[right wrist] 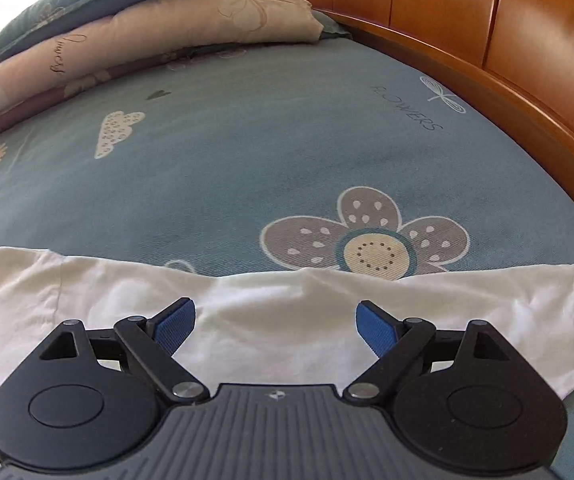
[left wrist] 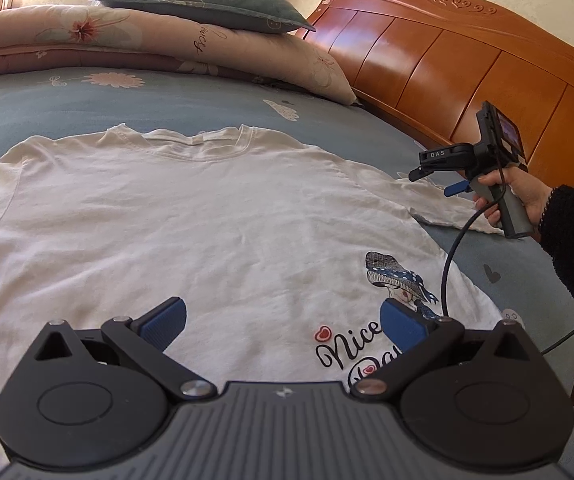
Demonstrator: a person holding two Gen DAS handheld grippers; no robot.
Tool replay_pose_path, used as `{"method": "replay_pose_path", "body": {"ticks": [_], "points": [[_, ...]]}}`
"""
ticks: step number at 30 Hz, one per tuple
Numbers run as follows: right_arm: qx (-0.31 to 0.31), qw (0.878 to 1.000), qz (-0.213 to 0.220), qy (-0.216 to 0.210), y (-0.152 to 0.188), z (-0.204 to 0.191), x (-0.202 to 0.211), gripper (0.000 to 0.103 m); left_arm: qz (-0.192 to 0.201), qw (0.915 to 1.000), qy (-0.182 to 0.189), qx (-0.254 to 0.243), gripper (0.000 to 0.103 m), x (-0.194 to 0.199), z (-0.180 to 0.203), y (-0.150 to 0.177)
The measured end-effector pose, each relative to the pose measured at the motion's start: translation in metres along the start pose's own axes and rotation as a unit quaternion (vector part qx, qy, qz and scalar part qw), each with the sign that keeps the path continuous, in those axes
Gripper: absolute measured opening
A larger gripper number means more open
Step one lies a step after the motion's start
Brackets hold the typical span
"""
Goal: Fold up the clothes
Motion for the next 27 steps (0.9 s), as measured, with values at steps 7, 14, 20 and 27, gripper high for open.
{"method": "replay_pose_path", "body": {"ticks": [7,14,20,27], "points": [[-0.023,1.000,0.012,0.015,-0.021,0.025,-0.030,0.101,-0.014,0.9998,-0.010,-0.009,0.102,-0.007,0.001,0.003],[-0.017,1.000,0.013,0.002,0.001,0.056,0.022,0.101,-0.007,0.9999,0.000,-0.008,0.102,-0.003,0.002,0.003],[-0.013,1.000,-0.003,0.011,0.017,0.094,0.023,0.101,-0.011,0.9999,0.000,-0.010,0.102,-0.006,0.003,0.004],[-0.003,0.998,0.028,0.049,0.005,0.110,-0.018,0.103,-0.022,0.9996,-0.010,-0.016,0.102,-0.014,0.004,0.007]]}}
Point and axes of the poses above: each gripper's, at about its wrist camera, not at the fingertips, and x roughly against the way its jaws point, z to its right, y to its underside, the point moved 6 cm from there along -x, roughly the way its jaws point, and after that the axes turned 12 degrees about -z, right-handed, at the moved point
